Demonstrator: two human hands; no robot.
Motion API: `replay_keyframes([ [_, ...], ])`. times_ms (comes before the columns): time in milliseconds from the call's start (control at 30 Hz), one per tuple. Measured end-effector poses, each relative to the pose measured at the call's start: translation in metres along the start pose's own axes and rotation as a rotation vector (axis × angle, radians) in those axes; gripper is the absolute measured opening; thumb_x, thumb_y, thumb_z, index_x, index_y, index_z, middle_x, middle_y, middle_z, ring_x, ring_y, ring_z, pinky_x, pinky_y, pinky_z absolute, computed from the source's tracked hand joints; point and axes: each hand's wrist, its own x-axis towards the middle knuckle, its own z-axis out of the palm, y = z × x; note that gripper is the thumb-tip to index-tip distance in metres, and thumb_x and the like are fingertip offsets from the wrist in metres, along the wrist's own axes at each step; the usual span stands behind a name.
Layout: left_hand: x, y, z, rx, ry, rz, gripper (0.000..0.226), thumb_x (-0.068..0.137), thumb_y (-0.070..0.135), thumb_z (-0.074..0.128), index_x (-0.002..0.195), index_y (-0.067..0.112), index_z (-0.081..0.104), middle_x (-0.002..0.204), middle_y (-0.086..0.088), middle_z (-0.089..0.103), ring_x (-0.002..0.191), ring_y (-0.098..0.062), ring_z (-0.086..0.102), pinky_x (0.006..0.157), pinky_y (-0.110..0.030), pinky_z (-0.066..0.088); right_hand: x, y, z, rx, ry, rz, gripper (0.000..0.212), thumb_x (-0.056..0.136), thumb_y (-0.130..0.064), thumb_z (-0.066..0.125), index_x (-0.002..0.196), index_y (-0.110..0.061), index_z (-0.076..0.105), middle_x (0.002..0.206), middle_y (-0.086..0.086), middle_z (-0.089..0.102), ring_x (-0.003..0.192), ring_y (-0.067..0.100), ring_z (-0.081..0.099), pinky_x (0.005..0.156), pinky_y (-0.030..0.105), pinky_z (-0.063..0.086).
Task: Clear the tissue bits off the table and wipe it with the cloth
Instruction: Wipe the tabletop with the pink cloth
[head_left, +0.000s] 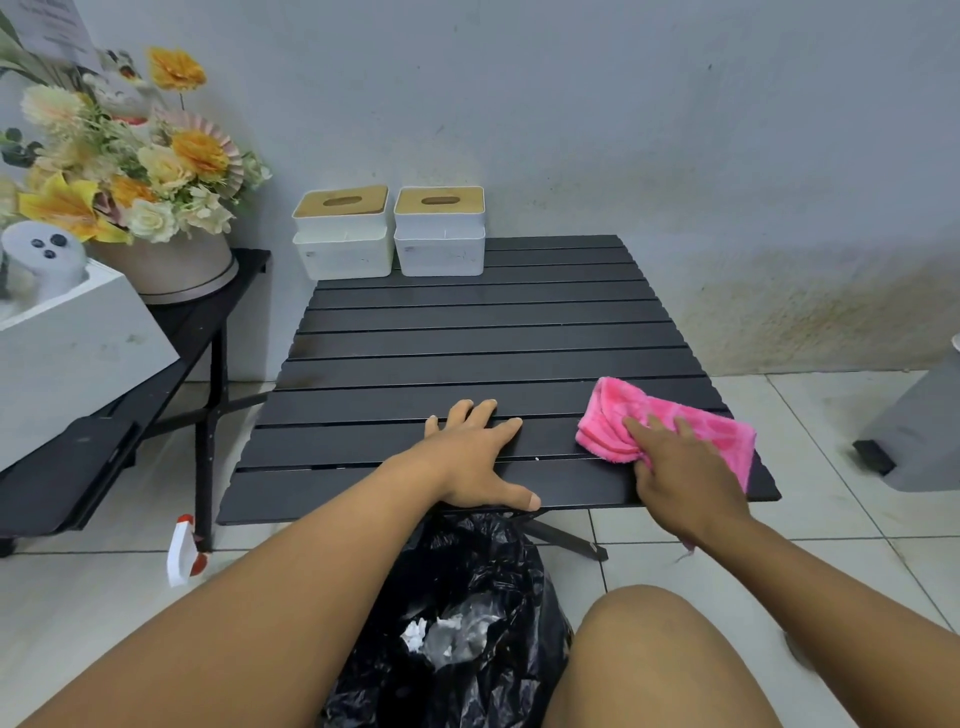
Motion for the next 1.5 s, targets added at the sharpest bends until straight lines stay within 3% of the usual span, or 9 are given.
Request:
replay_keyframes([
  [233,-0.003,-0.003,-0.001,-0.004,0.005,0.009,0.110,0.072,0.078,0.062,0.158,0.032,0.010,0.167,-0.001,-0.005,0.152,-0.026,-0.013,0.121,-0.058,0.002,-0.006,-0.032,0.009,-0.038,-0.056,-0.231,0.056,0.102,-0.024,0.036,0.154,-0.038,0.021,0.163,-0.007,0.020,0.152,0.026,0.009,0.122,0.045,0.010],
  [567,-0.010,-0.024,-0.007,-0.016,-0.010,-0.047,0.114,0.069,0.076,0.066,0.159,0.033,0.010,0.167,-0.002,-0.003,0.152,-0.025,-0.010,0.122,-0.053,0.009,0.009,-0.050,0.014,-0.008,-0.041,-0.173,0.053,0.102,-0.026,0.034,0.153,-0.038,0.024,0.162,-0.006,0.022,0.151,0.027,0.011,0.121,0.048,0.015],
  [800,-0.009,-0.028,-0.008,-0.021,-0.004,-0.035,0.115,0.065,0.077,0.068,0.158,0.036,0.012,0.167,-0.003,0.002,0.152,-0.028,-0.005,0.121,-0.054,0.014,-0.007,-0.035,0.009,0.025,-0.137,-0.482,0.057,0.101,-0.023,0.043,0.151,-0.044,0.028,0.160,-0.016,0.023,0.152,0.017,0.009,0.123,0.042,0.014],
  [933,-0.010,-0.027,-0.009,-0.018,-0.008,-0.050,0.117,0.067,0.077,0.067,0.159,0.031,0.011,0.167,-0.002,-0.001,0.152,-0.025,-0.008,0.122,-0.053,0.013,-0.009,0.012,0.007,0.044,-0.063,-0.331,0.059,0.100,-0.020,0.046,0.150,-0.046,0.028,0.158,-0.018,0.022,0.151,0.015,0.012,0.123,0.041,0.016],
  [1100,-0.010,-0.027,-0.008,-0.024,-0.008,-0.052,0.117,0.066,0.077,0.067,0.159,0.032,0.011,0.167,-0.001,-0.002,0.152,-0.025,-0.010,0.122,-0.054,0.013,-0.015,0.042,-0.001,0.045,0.070,0.025,0.055,0.098,-0.017,0.041,0.150,-0.034,0.034,0.156,-0.002,0.037,0.147,0.027,0.024,0.115,0.045,0.029],
  [1233,-0.010,-0.025,-0.009,-0.019,-0.008,-0.053,0.116,0.067,0.076,0.068,0.159,0.031,0.012,0.167,-0.002,-0.002,0.152,-0.026,-0.009,0.122,-0.053,0.012,-0.013,0.023,0.012,0.022,0.139,0.221,0.057,0.097,-0.020,0.040,0.153,-0.027,0.030,0.160,0.002,0.030,0.147,0.035,0.019,0.117,0.053,0.021],
  [1500,-0.010,-0.026,-0.011,-0.019,-0.029,-0.047,0.118,0.067,0.072,0.071,0.159,0.029,0.011,0.167,-0.001,-0.002,0.152,-0.025,-0.008,0.122,-0.053,0.015,-0.010,-0.040,0.026,0.000,0.029,-0.223,0.056,0.101,-0.025,0.035,0.153,-0.039,0.023,0.162,-0.009,0.022,0.152,0.025,0.008,0.122,0.045,0.004],
])
